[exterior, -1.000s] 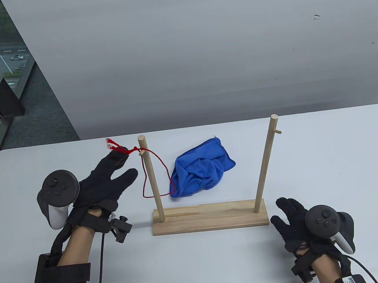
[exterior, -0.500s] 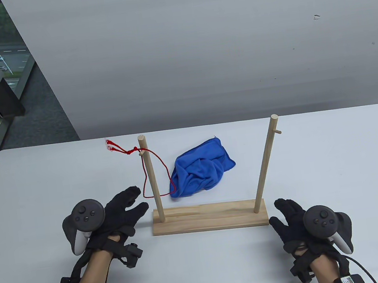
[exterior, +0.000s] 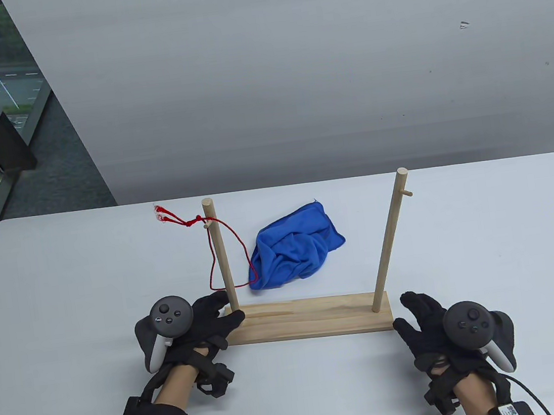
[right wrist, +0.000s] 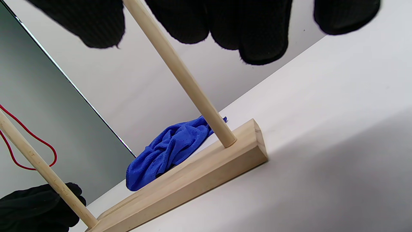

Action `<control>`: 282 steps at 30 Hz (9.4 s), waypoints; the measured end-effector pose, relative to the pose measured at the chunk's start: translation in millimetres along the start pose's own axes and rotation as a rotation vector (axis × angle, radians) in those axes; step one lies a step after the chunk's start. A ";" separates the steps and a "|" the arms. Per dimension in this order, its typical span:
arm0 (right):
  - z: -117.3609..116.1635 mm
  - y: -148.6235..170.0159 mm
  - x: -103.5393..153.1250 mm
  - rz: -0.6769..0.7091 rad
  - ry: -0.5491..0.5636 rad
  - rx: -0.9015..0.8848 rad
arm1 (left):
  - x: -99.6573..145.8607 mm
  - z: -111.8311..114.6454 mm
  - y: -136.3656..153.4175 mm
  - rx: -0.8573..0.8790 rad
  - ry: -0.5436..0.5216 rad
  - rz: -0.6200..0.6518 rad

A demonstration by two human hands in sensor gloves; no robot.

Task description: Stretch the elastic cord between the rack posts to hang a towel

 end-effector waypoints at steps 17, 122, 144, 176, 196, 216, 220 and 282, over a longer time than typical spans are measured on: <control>-9.0 -17.6 -5.2 0.111 0.030 -0.032 | -7.7 22.8 -1.0 -0.145 -0.021 0.009; 71.8 -208.4 -59.7 0.432 0.443 0.447 | -5.7 25.3 -4.8 -0.200 -0.010 -0.001; 143.9 -213.8 -34.9 0.430 0.643 0.566 | -6.0 25.4 -3.5 -0.202 -0.003 -0.013; 209.9 -191.5 -56.6 0.241 0.787 0.478 | -3.3 26.7 -3.2 -0.217 -0.013 -0.059; 203.1 -164.4 -82.2 0.162 0.742 0.446 | -2.9 27.4 -4.2 -0.223 -0.011 -0.066; 185.7 -148.1 -55.4 0.572 0.897 0.300 | -1.5 27.4 -2.4 -0.219 -0.013 -0.087; 181.4 -149.6 -47.6 0.674 0.945 0.310 | -1.4 27.4 -2.3 -0.221 -0.015 -0.088; 13.7 9.3 14.6 -0.090 0.267 0.140 | -63.5 -30.6 7.7 0.027 0.181 0.100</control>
Point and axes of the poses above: the tracker on the back of each hand, its own y axis roughly to the little-finger side, its own x axis roughly from the fingertips to the wrist, z = x × y, the point moved 2 cm from there along -x, roughly from the wrist to the fingertips, and after that the axes turned 1 degree about x, right-handed, at the moved point
